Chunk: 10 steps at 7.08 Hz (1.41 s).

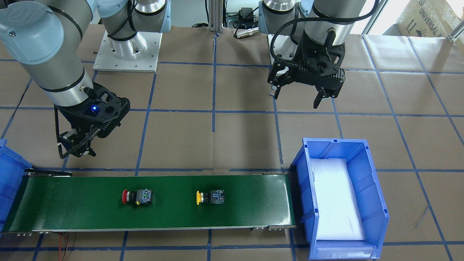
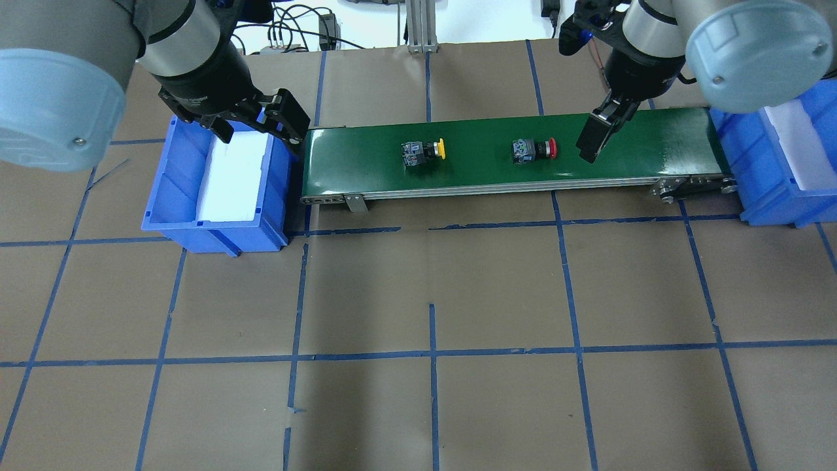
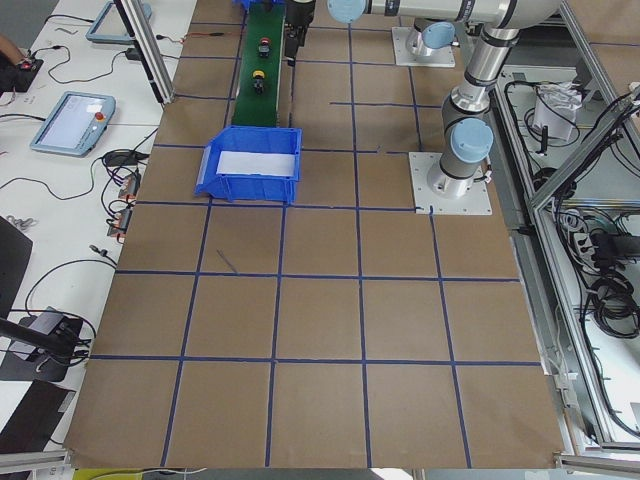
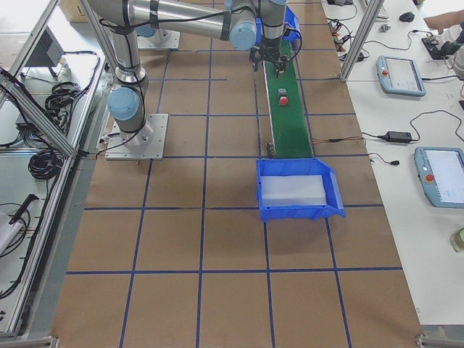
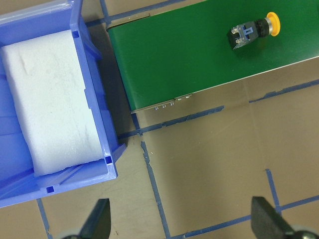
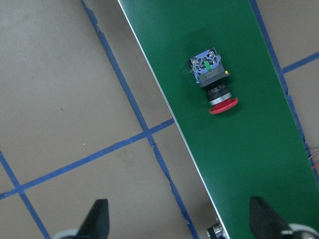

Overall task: Transport two buttons from left to right
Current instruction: 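Lower the right gripper onto the red button on the belt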

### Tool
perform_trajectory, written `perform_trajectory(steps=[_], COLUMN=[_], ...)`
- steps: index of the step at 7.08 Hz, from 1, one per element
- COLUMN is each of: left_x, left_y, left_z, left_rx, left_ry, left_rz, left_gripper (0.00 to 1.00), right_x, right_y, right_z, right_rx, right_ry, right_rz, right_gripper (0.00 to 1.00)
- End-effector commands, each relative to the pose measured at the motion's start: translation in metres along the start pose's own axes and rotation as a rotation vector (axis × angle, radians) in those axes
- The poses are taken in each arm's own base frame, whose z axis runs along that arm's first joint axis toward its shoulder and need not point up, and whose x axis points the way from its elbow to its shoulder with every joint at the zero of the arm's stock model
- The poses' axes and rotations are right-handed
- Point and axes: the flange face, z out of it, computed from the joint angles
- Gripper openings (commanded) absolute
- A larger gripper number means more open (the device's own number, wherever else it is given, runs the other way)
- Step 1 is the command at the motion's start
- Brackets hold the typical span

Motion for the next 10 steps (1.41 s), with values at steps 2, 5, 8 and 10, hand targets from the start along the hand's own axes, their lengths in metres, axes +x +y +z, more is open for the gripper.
perform_trajectory(steps=[2,5,8,10], left_x=[-0.001,0.001,0.000,0.000], left_y=[0.002,0.000,0.001,0.001], left_z=[-0.003,0.000,-0.002,-0.002], left_rx=[0.004,0.002,0.004,0.006], left_ry=[-0.008,0.003,-0.002,-0.001], left_rz=[-0.002,0.002,0.004,0.003], left_gripper=[1.00,1.00,1.00,1.00], right_x=[0.022,0.044,0.054,0.060], right_y=[-0.012,-0.030,-0.036,-0.035], right_z=[0.045,0.108,0.138,0.162], right_rx=[0.015,0.056,0.059,0.056], right_ry=[0.016,0.010,-0.028,-0.046], right_rz=[-0.264,-0.396,-0.391,-0.372], right_gripper=[1.00,1.00,1.00,1.00])
